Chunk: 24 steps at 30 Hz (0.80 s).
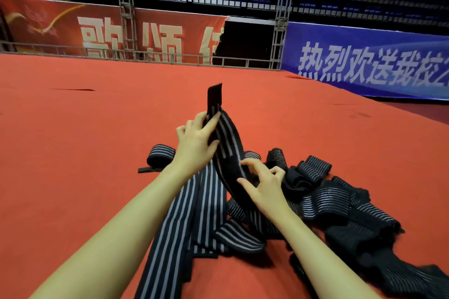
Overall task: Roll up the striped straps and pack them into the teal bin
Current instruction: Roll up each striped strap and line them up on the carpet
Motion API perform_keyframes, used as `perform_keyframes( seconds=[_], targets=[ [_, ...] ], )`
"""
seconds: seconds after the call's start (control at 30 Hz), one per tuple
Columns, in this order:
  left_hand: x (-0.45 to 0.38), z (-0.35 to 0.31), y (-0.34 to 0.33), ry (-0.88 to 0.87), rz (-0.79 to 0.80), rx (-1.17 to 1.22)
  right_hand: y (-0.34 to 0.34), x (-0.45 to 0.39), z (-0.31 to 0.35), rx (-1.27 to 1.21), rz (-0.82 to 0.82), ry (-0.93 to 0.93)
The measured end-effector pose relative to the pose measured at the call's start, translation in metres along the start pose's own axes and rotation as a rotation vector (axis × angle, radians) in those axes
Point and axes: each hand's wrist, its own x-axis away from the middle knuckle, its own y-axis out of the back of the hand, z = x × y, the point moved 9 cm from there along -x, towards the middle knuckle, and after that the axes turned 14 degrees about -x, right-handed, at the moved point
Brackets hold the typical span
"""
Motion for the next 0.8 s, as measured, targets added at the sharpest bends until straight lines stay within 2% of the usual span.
perform_keyframes(
  seconds=[0.1,0.2,0.37,0.57,0.7,0.8],
  targets=[
    [0.012,0.002,-0.017,0.023,0.112,0.009,0.001,0.005,0.02,0.059,-0.04,0.184],
    [0.016,0.001,-0.017,0.04,0.198,0.181,0.014,-0.007,0.05,-0.022,-0.129,0.287],
    [0.029,-0.001,-0.02,0.055,0.332,0.392,0.042,-0.026,0.068,-0.196,-0.261,0.237],
    [0.028,0.001,0.01,0.159,0.076,0.464,0.035,-0.031,0.07,-0.193,-0.267,0.187],
    [0.026,0.006,0.01,0.167,0.001,0.417,0.022,-0.02,0.057,-0.158,-0.183,0.13],
    [0.024,0.004,0.01,0.164,-0.007,0.408,0.019,-0.014,0.044,-0.166,-0.19,0.076]
  ],
)
